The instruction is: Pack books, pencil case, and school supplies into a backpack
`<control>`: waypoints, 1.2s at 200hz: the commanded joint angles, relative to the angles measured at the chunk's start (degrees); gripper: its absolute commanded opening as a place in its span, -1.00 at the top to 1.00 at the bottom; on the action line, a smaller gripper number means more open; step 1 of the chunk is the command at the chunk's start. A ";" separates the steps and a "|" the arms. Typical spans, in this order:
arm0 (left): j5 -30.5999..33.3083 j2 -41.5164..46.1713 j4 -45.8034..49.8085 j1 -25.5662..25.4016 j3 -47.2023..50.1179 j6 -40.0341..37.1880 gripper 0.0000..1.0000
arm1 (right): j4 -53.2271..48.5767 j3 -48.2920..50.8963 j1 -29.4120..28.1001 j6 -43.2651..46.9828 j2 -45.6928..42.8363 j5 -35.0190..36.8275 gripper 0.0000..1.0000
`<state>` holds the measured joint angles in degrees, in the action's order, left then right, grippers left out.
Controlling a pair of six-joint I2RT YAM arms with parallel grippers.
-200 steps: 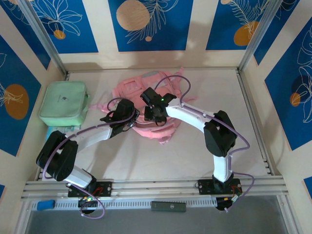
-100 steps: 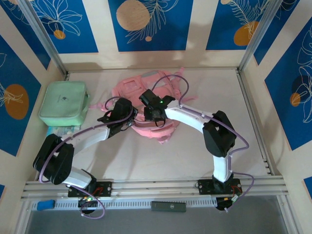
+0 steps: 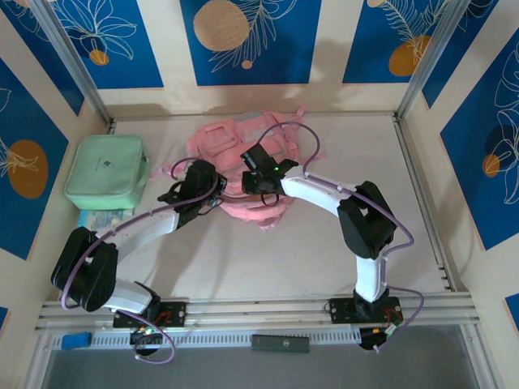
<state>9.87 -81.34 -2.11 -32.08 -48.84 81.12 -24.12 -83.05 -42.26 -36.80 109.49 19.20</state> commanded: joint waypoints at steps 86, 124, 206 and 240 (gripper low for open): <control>-4.94 -5.06 -0.20 5.31 -0.18 -4.46 0.19 | 2.74 -5.12 -1.21 5.12 4.19 2.34 0.41; -8.16 -11.03 -4.31 5.80 -4.51 -5.69 0.12 | 1.79 -5.37 -1.06 4.52 4.77 2.78 0.41; -8.73 -16.17 -8.93 5.23 -8.81 -1.59 0.15 | -3.38 -9.49 -0.09 0.75 8.13 3.87 0.43; -7.33 -16.81 -6.34 4.81 -10.65 -1.93 0.35 | -6.60 -13.77 -0.35 -1.78 10.75 7.06 0.46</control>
<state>2.59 -97.01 -8.49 -26.92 -56.47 78.65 -27.20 -92.33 -42.78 -34.96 117.43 21.32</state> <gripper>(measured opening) 0.370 0.290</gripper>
